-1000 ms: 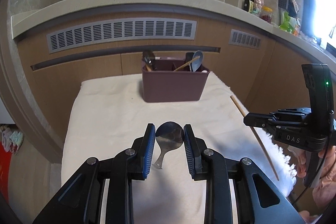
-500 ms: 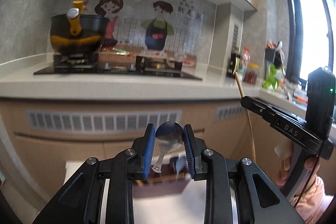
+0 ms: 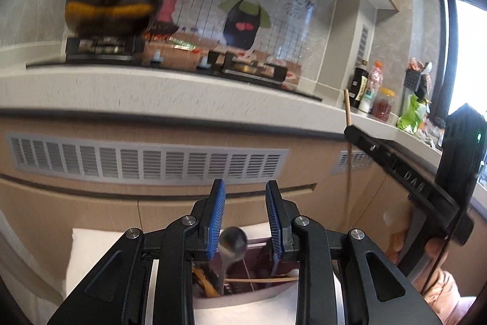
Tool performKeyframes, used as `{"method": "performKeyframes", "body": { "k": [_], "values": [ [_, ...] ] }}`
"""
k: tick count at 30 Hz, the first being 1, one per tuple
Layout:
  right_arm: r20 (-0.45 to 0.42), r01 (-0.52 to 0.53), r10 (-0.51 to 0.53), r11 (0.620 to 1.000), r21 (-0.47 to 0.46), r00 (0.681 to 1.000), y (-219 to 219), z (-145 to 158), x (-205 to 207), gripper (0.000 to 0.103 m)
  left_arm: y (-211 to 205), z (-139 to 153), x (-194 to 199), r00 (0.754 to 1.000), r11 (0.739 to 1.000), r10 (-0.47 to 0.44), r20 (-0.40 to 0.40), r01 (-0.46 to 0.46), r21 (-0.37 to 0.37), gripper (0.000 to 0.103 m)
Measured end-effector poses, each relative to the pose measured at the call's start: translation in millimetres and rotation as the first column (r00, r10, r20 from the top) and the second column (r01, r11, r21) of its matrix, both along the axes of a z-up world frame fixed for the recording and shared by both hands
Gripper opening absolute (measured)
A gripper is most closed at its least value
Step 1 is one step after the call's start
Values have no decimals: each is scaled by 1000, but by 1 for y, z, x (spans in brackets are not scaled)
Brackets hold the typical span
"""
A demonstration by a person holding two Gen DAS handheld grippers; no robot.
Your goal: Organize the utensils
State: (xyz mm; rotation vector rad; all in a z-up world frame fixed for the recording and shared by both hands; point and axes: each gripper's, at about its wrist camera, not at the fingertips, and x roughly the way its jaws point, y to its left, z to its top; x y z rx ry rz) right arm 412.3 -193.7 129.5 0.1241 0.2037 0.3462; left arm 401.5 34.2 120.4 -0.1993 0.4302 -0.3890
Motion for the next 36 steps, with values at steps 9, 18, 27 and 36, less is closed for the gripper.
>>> {"method": "performKeyframes", "body": {
  "k": [9,18,27,36],
  "values": [
    [-90,-15,14,1000,-18,996,10,-52,25,6,3,-33,20,999,1000,-15,-52,14,-26,28],
    [-239,-56,35,995,-81,970,19,-121,21,6,-9,-86,13,986,999,23,-165,-18,31,28],
    [-426,-61,23,995,-75,905,10,-157,11,35,-3,-117,-36,960,996,86,-266,-73,55,38],
    [-371,13,-37,998,-65,928,-8,-138,-102,84,7,-116,-130,952,976,212,-220,-193,102,72]
  ]
}}
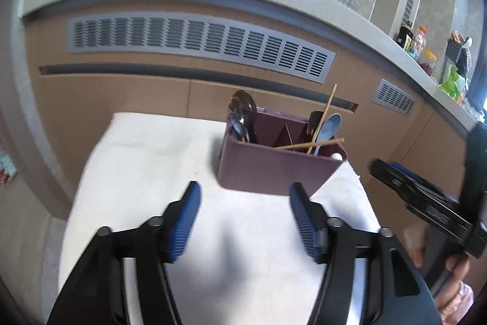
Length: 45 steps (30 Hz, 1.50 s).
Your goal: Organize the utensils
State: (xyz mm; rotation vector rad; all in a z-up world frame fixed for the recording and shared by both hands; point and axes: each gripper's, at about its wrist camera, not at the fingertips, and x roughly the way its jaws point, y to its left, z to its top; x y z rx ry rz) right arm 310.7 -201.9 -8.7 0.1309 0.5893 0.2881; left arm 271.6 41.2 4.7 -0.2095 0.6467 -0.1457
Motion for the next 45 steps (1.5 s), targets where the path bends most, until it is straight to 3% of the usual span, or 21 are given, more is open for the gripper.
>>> {"method": "performKeyframes", "body": {
  "k": [1,3,11,15,20,45],
  "values": [
    [19,12,-12,1000,-7,1000,0,3,-15,94,-1,2,-12,1000,1000,19,20,-19,16,76],
    [53,49,-47,998,-33,997,0,7,-44,102,-3,3,-36,998,998,42,54,-44,40,86],
    [63,74,-66,989,-126,996,-3,3,-114,103,-17,1,-114,980,980,108,169,-133,148,103],
    [46,108,-102,981,-161,994,-3,-7,-131,103,-28,-2,-128,980,968,107,168,-141,205,103],
    [20,109,-107,984,-140,994,-4,-13,-141,103,-32,-8,-136,985,976,99,142,-124,179,103],
    [48,122,-116,978,-168,992,-7,-13,-154,103,-44,-12,-136,993,975,52,104,-73,212,103]
  ]
}}
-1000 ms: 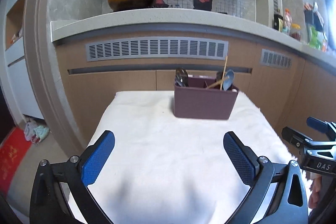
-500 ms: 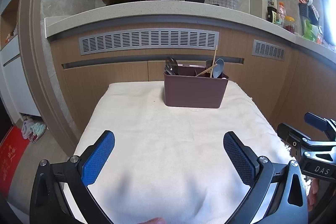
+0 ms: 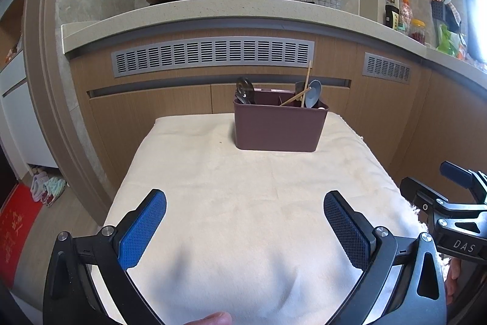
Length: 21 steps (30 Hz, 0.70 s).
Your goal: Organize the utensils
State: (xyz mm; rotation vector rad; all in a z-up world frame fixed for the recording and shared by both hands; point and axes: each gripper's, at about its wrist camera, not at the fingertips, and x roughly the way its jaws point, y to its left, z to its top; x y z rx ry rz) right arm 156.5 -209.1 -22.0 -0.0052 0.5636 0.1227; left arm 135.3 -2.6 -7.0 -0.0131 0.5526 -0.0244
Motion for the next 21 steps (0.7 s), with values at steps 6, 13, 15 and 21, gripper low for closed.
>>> {"method": "performKeyframes", "body": {
  "k": [6,13,15,21],
  "values": [
    [10,-2,2,1000,-6,1000,0,2,-2,103,-1,1,-2,1000,1000,-3,4,3,0,103],
    [13,-7,7,1000,-11,1000,0,4,-3,103,-1,2,-3,1000,1000,-4,3,4,1,103],
    [16,-7,8,1000,-13,1000,0,4,-3,103,-1,2,-4,1000,1000,-6,3,6,1,103],
    [18,-8,8,1000,-17,1000,1,4,-3,103,-1,3,-5,1000,1000,-4,4,4,1,103]
  ]
}}
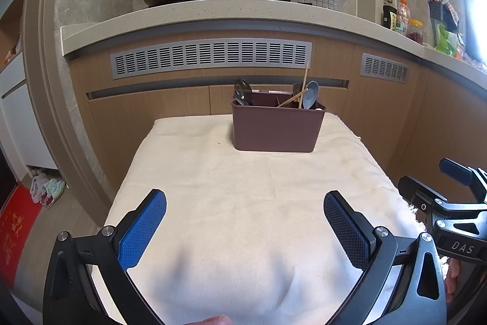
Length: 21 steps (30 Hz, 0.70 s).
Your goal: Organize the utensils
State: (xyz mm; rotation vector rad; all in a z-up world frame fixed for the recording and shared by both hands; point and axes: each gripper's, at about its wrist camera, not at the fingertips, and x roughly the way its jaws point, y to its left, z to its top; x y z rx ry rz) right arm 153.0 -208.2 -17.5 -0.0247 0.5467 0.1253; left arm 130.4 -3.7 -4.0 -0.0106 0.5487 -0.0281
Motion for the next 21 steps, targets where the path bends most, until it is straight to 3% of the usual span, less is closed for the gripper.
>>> {"method": "performKeyframes", "body": {
  "k": [21],
  "values": [
    [6,0,0,1000,-1,1000,1,2,-2,103,3,1,0,1000,1000,20,8,-21,12,103]
  ]
}}
